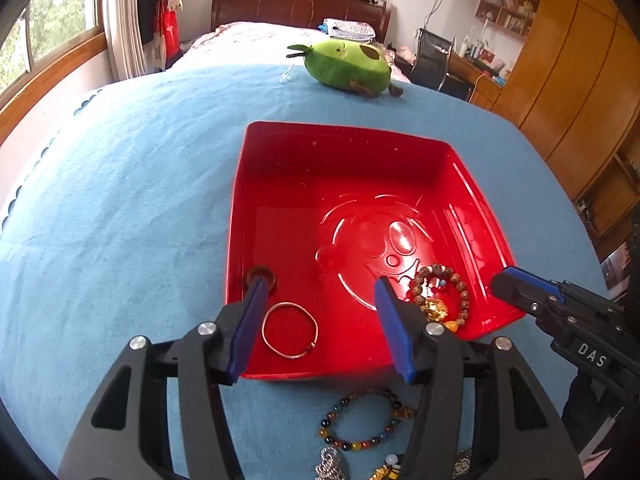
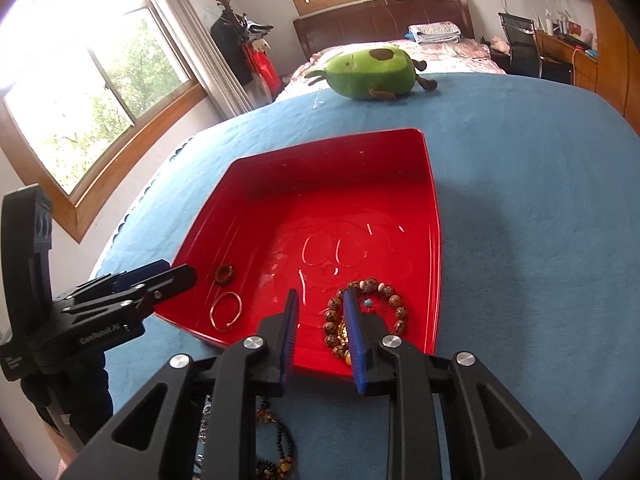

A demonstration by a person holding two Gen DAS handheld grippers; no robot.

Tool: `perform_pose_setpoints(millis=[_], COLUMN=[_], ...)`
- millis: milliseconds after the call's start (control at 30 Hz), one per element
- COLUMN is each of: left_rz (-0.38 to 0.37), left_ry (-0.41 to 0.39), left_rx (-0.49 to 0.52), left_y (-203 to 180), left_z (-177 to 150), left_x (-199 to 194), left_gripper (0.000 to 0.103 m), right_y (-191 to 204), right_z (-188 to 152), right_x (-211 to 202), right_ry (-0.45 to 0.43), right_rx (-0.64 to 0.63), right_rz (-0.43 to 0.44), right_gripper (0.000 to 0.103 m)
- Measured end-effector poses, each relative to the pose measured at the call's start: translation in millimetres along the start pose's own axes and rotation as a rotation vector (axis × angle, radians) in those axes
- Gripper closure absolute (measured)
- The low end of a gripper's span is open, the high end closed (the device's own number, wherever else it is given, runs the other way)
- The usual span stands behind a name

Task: Organize jewelry
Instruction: 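Lower and release the bangle with the left tool while the right tool releases the pendant into the tin, then withdraw both open tools from the red tin back toward the jewelry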

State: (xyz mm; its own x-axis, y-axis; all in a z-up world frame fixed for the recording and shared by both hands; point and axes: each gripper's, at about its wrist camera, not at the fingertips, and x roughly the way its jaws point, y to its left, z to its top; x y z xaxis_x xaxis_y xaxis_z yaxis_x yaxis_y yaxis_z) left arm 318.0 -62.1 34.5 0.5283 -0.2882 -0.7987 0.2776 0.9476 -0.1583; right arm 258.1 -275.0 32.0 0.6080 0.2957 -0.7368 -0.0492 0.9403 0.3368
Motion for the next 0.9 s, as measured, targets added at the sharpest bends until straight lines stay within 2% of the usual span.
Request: perform_pose_setpoints(millis=[167,800,900], left_rz=[0.011,0.031,0.036], left_ry=[-0.019,-0.015,-0.005], left_rx=[0.003,-0.004,-0.005], left_y=[-2.3,-5.5,-5.0], left_z=[-2.9,-10.2,-12.8], left_x=[-11.7,-28.2,-30.1], left_gripper=[0.043,0.043,0.036], right_y=[4.9,12.0,12.5], right_z=[-4.0,-7.4,-8.6], right_x=[-4.2,-14.2,-14.9], right_ry=[0.005,-0.006,-0.002], right_rx=[-0.007,-0.023,-0.021], right_rz=[0.008,0.02,0.022], right_gripper=[0.079,0.079,0.079])
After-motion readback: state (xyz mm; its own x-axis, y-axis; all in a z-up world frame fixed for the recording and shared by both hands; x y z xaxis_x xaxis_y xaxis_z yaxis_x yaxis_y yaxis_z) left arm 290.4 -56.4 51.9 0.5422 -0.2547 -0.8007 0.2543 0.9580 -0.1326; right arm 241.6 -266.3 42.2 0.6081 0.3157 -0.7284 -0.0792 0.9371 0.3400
